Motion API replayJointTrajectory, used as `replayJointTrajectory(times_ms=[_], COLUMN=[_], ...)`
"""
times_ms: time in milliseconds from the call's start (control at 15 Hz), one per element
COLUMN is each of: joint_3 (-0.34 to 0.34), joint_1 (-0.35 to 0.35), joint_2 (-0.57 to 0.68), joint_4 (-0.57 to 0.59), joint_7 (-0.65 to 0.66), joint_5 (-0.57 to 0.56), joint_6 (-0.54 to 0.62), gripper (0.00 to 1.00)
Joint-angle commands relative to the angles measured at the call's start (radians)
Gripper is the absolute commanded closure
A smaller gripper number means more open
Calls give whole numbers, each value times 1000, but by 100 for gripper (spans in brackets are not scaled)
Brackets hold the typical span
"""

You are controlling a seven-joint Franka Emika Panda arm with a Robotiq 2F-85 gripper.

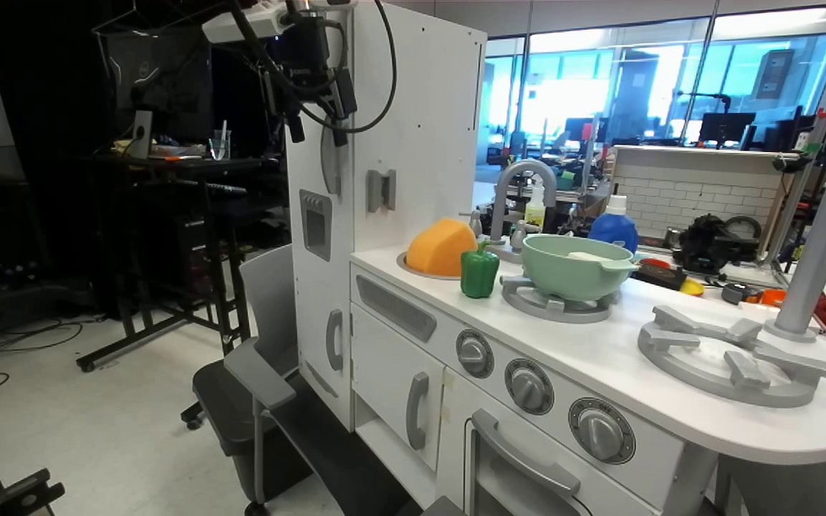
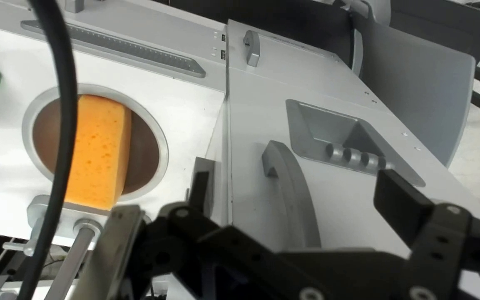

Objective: Open the cupboard and put the yellow and green object inside.

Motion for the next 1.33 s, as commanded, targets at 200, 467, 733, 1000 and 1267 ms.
replayJointTrajectory(times_ms=[200,467,733,1000,1267], joint_3=[15,-14,-54,-75,-99], joint_1=[49,113,163,200,218], joint_2=[-3,-4,-75,-123,-126], joint_4=[-21,-52,-141,-231,-274], joint_7=[20,64,115,183,276], joint_5=[25,-50,-163,-278,-403], joint_6=[-47,46,90,114,166], gripper=[0,0,0,0,0])
